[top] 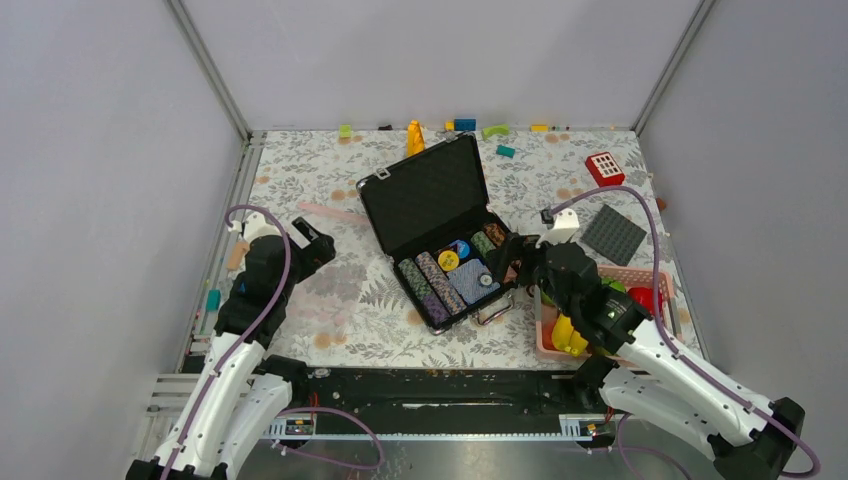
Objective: Place the food in the zip-top bag and seal the zipper
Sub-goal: Move the distractor to the center of the board.
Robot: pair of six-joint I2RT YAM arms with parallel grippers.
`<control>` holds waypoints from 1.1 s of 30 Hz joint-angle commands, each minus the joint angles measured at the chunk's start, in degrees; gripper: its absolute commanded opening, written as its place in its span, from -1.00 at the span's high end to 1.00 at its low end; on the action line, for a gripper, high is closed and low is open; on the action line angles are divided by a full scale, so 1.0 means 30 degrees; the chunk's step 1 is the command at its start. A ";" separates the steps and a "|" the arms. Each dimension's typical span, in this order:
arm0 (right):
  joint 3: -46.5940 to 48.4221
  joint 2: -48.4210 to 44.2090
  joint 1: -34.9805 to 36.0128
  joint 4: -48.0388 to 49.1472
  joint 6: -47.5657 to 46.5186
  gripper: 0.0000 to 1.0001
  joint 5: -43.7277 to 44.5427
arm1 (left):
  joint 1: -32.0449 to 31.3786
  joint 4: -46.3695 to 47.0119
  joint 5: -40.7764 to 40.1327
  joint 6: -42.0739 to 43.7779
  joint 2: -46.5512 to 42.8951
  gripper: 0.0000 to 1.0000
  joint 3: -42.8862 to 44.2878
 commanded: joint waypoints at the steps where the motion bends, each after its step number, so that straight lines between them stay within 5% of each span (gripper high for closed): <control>1: -0.0359 0.0405 0.0083 0.2589 -0.1533 -0.99 -0.4510 | -0.0032 0.0275 0.0322 -0.0096 -0.0233 -0.98 0.0723; 8: 0.1176 0.4476 0.1131 0.3214 -0.1732 -0.99 -1.0354 | -0.0037 0.0274 0.0469 -0.0127 -0.0235 -0.97 0.0562; 21: 0.6649 1.3518 0.8015 0.0517 -0.3955 -0.99 -0.7626 | -0.0040 0.0139 0.0009 -0.0217 -0.0078 -0.98 0.0341; 33: 0.9011 1.7120 0.9314 -0.2905 -0.4172 -0.99 -0.3977 | -0.0040 0.0180 -0.0127 -0.0021 0.0436 -0.98 0.0386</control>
